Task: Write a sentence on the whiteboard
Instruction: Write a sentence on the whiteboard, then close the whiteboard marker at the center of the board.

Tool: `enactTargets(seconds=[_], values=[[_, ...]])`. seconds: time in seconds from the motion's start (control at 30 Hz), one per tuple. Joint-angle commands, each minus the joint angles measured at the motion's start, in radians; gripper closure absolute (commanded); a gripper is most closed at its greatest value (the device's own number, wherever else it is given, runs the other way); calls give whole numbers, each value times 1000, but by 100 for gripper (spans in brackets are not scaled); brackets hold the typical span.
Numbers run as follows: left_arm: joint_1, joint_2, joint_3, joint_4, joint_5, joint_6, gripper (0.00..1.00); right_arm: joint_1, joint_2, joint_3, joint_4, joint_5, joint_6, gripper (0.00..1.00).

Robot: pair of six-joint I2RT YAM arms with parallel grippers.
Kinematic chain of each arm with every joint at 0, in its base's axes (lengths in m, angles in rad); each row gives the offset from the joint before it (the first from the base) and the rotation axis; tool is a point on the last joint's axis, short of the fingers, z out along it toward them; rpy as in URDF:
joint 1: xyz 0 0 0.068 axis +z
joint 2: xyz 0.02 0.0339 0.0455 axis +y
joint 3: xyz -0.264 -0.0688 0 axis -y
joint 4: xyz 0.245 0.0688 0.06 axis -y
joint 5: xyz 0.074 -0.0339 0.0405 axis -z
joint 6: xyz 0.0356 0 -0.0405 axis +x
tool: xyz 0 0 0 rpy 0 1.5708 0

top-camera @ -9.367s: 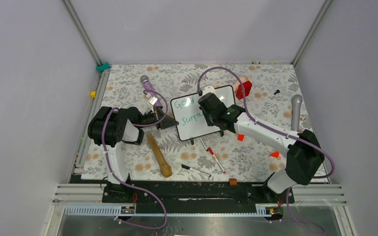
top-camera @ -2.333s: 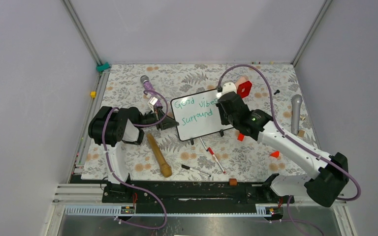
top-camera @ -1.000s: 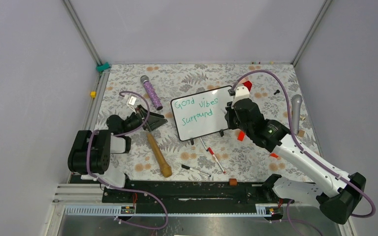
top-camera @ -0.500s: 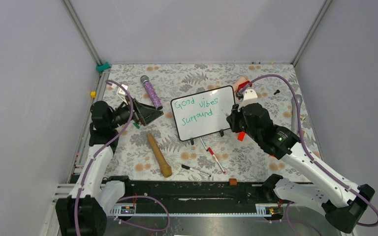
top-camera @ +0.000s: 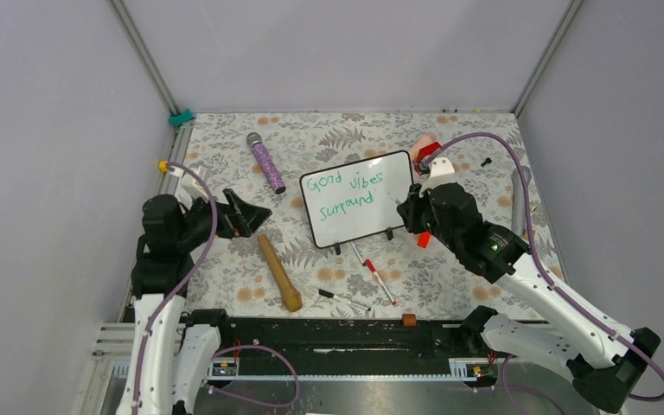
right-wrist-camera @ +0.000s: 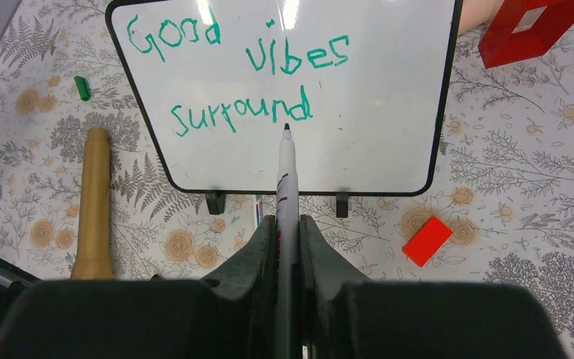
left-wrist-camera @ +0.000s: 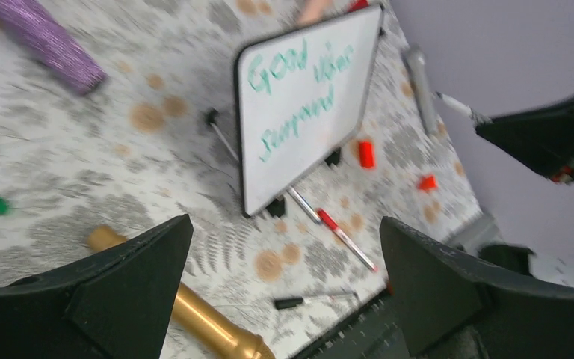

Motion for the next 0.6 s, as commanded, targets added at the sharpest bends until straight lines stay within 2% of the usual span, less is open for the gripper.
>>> enactTargets(seconds=[0.0,0.23,0.33,0.4,0.47,0.57], values=[[6,-105,90,-154,-336,67,1,-6,-25,-18,47,-12,10,100],[6,-300,-11,-128,-475,139,1,-7,-27,-20,49,-1,7,100],[6,-372,-65,-82,-468,193,1,-7,-18,-14,46,-1,7,100],[7,-388,-93,-61,-424,250,1,-5,-15,-13,48,1,3,100],[6,-393,-132,-20,-279,367,1,-6,-15,-15,54,2,7,100],[7,-406,-117,62,-305,217,1,-7,-13,-9,52,-2,1,100]])
